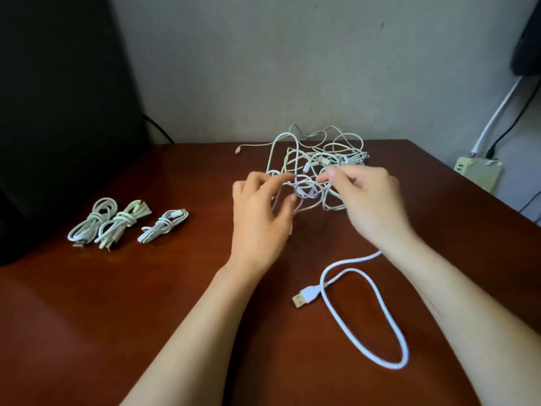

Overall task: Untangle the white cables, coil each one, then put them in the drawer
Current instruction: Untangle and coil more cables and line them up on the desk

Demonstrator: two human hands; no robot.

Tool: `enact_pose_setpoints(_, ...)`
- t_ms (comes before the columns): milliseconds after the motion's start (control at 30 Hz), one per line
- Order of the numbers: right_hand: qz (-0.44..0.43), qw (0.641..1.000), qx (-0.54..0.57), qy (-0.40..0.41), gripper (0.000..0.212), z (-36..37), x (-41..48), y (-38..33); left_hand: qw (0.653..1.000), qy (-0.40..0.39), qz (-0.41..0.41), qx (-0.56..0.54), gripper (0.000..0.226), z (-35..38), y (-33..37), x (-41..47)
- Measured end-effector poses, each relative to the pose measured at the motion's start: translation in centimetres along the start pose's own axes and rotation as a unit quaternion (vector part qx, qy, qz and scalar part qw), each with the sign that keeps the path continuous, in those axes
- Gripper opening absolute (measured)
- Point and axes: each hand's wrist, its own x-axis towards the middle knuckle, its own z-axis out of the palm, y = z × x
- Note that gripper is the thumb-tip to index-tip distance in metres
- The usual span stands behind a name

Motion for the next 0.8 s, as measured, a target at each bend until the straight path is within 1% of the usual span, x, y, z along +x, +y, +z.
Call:
enact_pose_setpoints(67,-0.079,0.995,-0.059,0.009,0.028,0.1,-0.7,-0.5,0.998,0.012,0.049,0.044,0.043,0.2,-0.5,0.1)
enact_pose_setpoints(133,-0.2,0.974,-0.102,0.035,0.031,0.3,-1.6,-1.1,0.994,-0.013,0.089,0.056,0.046,0.4,-0.5,0.1)
enact_pose_setpoints(200,-0.305,0.942,-0.129,0.06,0.031,0.9,-2.3,-1.3,0.995,-0.048,0.081,0.031,0.042,0.5,-0.1,-0.1)
enact_pose_setpoints(233,-0.337,0.929,-0.134,0.074,0.03,1.2,-2.4,-1.2,0.997,-0.052,0.064,0.013,0.039,0.5,0.2,-0.3)
enact_pose_setpoints(300,-0.377,0.911,-0.129,0.11,0.028,1.6,-2.5,-1.2,0.999,-0.024,0.043,0.001,0.031,0.4,0.6,-0.5)
enact_pose_setpoints(333,-0.388,0.904,-0.121,0.129,0.027,1.6,-2.4,-1.1,0.999,-0.008,0.042,0.013,0.026,0.3,0.7,-0.6)
enact_pose_setpoints(400,-0.394,0.898,-0.096,0.169,0.026,1.2,-2.3,-1.0,0.997,0.006,0.044,0.057,0.024,0.3,0.4,-0.6)
enact_pose_setpoints(467,-0.379,0.898,-0.07,0.212,0.027,0.7,-2.0,-0.8,0.993,0.004,0.048,0.111,0.023,0.2,0.1,-0.5)
enact_pose_setpoints(600,-0.309,0.91,-0.008,0.276,0.029,-0.2,-0.8,0.1,0.977,0.0,0.05,0.208,0.027,-0.3,-0.4,-0.3)
enact_pose_setpoints(667,-0.279,0.913,0.011,0.298,0.028,-0.5,-0.5,0.5,0.969,0.005,0.052,0.243,0.034,-0.3,-0.7,-0.2)
enact_pose_setpoints(733,-0.25,0.916,0.048,0.31,0.027,-0.7,-0.4,0.6,0.964,0.017,0.033,0.262,0.041,-0.4,-0.9,-0.2)
enact_pose_setpoints(800,-0.199,0.915,0.115,0.331,0.027,-1.2,-0.1,0.4,0.964,0.038,0.002,0.264,0.045,-0.6,-1.1,0.0)
